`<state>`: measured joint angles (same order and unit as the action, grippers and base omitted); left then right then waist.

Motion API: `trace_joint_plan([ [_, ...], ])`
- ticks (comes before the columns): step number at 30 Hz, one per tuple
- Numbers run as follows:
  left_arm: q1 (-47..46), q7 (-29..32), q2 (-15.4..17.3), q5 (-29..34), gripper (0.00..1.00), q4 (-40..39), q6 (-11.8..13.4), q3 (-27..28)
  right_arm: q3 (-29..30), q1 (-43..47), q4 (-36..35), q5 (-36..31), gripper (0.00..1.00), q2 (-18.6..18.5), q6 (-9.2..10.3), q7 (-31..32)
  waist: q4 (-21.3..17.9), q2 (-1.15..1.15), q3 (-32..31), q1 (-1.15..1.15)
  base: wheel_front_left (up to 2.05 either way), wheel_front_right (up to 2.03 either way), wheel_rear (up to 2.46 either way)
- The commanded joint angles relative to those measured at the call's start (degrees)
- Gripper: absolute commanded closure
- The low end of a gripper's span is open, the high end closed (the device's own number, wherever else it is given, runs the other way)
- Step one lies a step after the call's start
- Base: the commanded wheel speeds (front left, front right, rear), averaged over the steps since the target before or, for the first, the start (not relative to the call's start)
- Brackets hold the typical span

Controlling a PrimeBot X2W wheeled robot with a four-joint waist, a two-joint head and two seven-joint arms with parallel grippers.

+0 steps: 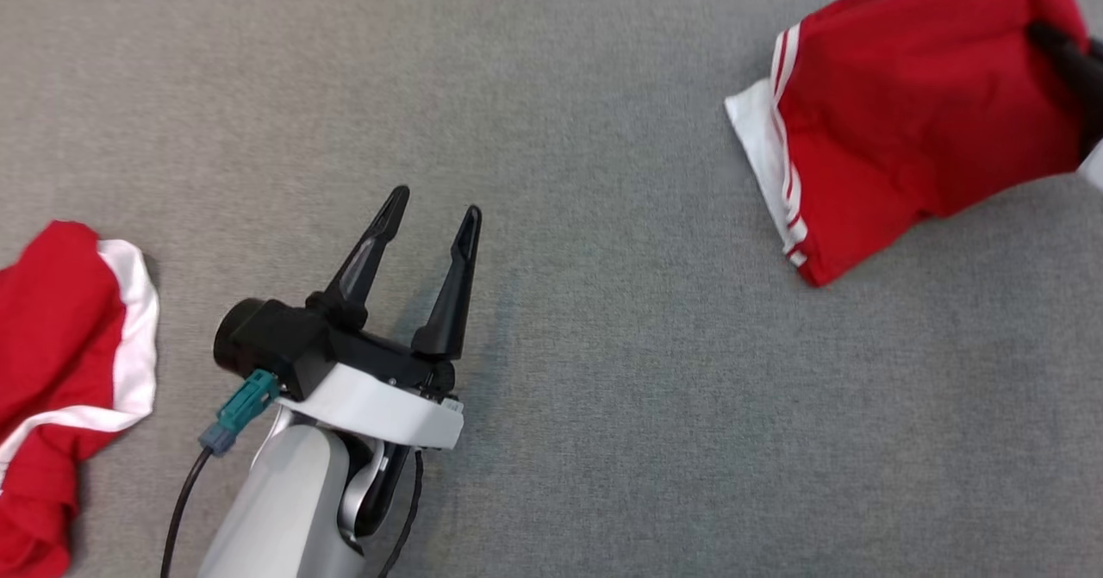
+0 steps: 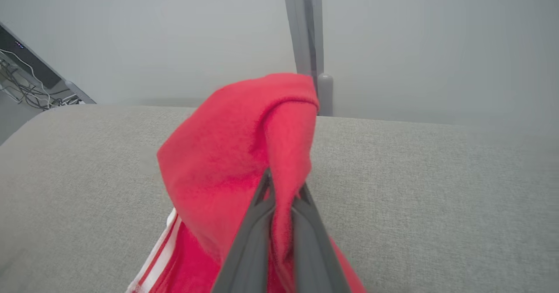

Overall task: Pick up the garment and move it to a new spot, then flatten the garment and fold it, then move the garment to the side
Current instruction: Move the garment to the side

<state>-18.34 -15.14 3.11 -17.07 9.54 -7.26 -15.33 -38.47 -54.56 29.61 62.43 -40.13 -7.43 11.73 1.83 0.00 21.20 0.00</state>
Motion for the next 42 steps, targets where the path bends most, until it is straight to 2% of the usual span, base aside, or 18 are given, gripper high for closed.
trace_joint_plan([
  [1,-1.6,-0.1,0.6,0.6,0.0,-0.3,-0.2,0.0,-0.1,-1.6,1.6,-0.2,1.0,-0.9,-0.12,-0.6,-2.1,0.0,3.6,0.0,0.0,0.0,0.0],
  [12,-5.6,-0.1,1.7,1.4,0.0,-0.7,-0.2,-0.5,0.0,-9.9,12.4,-3.6,1.0,-2.9,-0.11,-5.6,-4.7,0.0,10.1,0.0,0.0,0.0,0.0],
  [28,-6.3,0.0,2.4,1.3,0.0,0.0,-0.2,-0.3,-0.7,-18.2,31.4,-12.6,1.0,-1.0,-0.07,-11.8,-4.3,0.0,12.5,0.0,0.0,0.0,0.0],
  [29,-6.3,0.0,2.4,1.2,0.0,0.0,-0.2,-0.3,-0.8,-18.5,32.8,-13.3,0.93,-0.5,-0.08,-11.6,-4.3,0.0,12.4,0.0,0.0,0.0,0.0],
  [30,-6.1,0.0,2.4,1.2,0.0,0.1,-0.2,-0.3,-0.8,-19.1,34.0,-14.1,0.63,-0.1,-0.08,-12.3,-4.2,0.0,12.2,0.0,0.0,0.0,0.0],
  [31,-6.0,0.0,2.4,1.1,0.0,0.1,-0.2,-0.2,-0.7,-19.7,35.0,-14.5,0.03,0.1,-0.08,-13.1,-4.1,0.0,12.0,0.0,0.0,0.0,0.0],
  [32,-5.8,0.0,2.4,1.1,0.0,0.2,-0.2,-0.1,-0.6,-20.0,36.2,-14.9,0.0,0.5,-0.08,-13.4,-4.1,0.0,11.7,0.0,0.0,0.0,0.0],
  [36,-4.9,-0.1,2.1,0.9,0.0,0.6,-0.2,0.4,-1.9,-20.5,39.0,-17.2,0.0,2.1,-0.08,-15.2,-4.2,0.0,10.0,0.0,0.0,0.0,0.0],
  [42,-3.1,-0.1,1.9,0.6,0.0,0.7,-0.2,1.7,-4.0,-20.6,38.4,-20.2,0.0,4.4,-0.08,-21.3,-5.2,0.0,5.6,0.0,0.0,0.0,0.0],
])
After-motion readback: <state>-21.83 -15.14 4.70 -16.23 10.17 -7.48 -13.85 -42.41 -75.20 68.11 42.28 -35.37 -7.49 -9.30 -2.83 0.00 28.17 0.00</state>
